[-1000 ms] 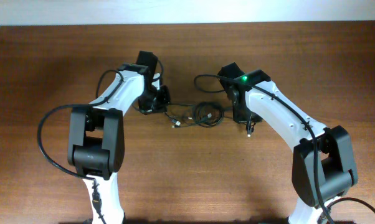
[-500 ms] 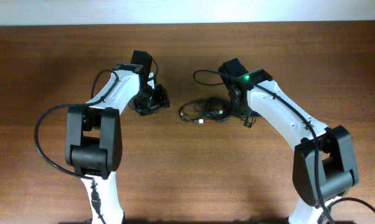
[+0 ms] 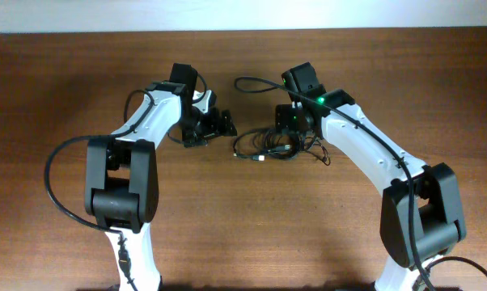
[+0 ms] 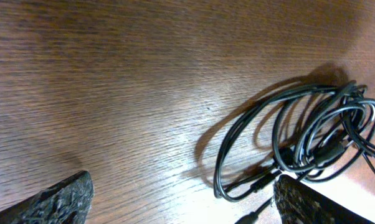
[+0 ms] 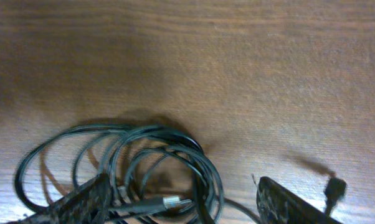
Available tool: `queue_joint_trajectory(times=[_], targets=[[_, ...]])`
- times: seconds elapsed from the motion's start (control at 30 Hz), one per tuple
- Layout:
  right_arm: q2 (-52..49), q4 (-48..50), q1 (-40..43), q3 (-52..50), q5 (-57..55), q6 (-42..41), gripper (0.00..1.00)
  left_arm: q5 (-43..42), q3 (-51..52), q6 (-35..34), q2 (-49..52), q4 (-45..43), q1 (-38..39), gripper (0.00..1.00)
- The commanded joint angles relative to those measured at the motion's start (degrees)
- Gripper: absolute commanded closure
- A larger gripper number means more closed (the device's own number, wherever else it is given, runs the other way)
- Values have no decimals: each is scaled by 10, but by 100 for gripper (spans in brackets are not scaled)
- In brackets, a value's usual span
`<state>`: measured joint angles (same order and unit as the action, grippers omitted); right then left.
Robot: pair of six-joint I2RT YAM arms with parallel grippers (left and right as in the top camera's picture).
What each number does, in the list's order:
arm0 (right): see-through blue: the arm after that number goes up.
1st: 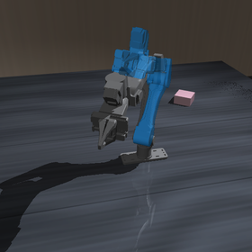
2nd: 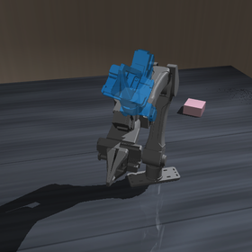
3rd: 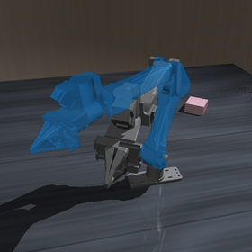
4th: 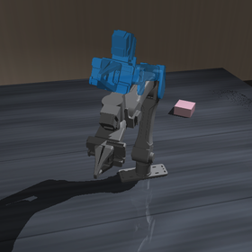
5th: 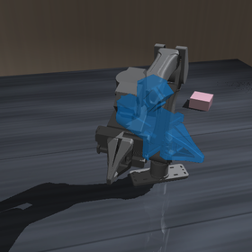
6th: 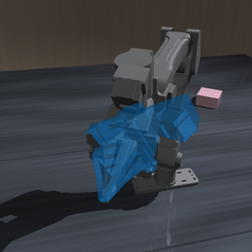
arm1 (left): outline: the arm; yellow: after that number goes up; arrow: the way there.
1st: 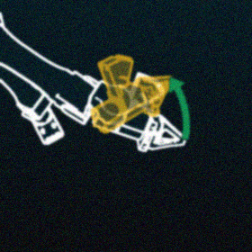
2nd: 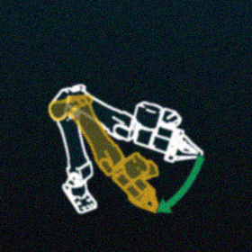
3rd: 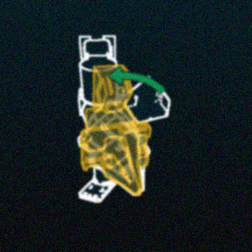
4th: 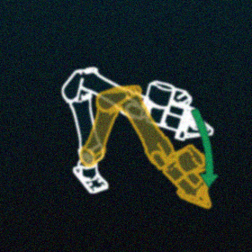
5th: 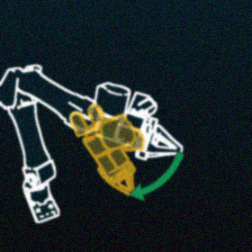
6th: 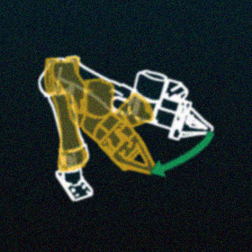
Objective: Untangle cables
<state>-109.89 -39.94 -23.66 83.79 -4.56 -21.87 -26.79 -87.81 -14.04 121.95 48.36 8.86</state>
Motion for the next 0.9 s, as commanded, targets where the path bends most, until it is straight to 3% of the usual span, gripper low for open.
queue_joint_trajectory(times=[0.0,0.1,0.17,0.2,0.23,0.43,0.5,0.57,0.7,0.87], targets=[[5,3,2,8,-15,7,26,-20,2,22,8,-2,-3,6],[-12,-5,2,7,7,4,27,-24,2,22,8,-3,-3,5],[-30,-35,2,7,29,4,47,-26,2,22,8,-3,-3,4],[-39,-56,2,7,39,4,65,-26,2,22,8,-3,-3,4],[-49,-75,2,7,57,4,76,-26,2,22,8,-3,-3,4],[-86,-147,-11,6,203,0,78,-26,2,22,8,-8,1,2],[-82,-148,-19,8,343,21,78,-26,2,22,8,-10,4,2],[-77,-155,-16,18,403,37,76,-26,2,22,8,-10,4,2],[-56,-190,6,77,402,56,74,-26,2,22,8,-10,4,1],[-57,-199,53,96,292,53,66,-54,2,40,8,-10,5,0]])
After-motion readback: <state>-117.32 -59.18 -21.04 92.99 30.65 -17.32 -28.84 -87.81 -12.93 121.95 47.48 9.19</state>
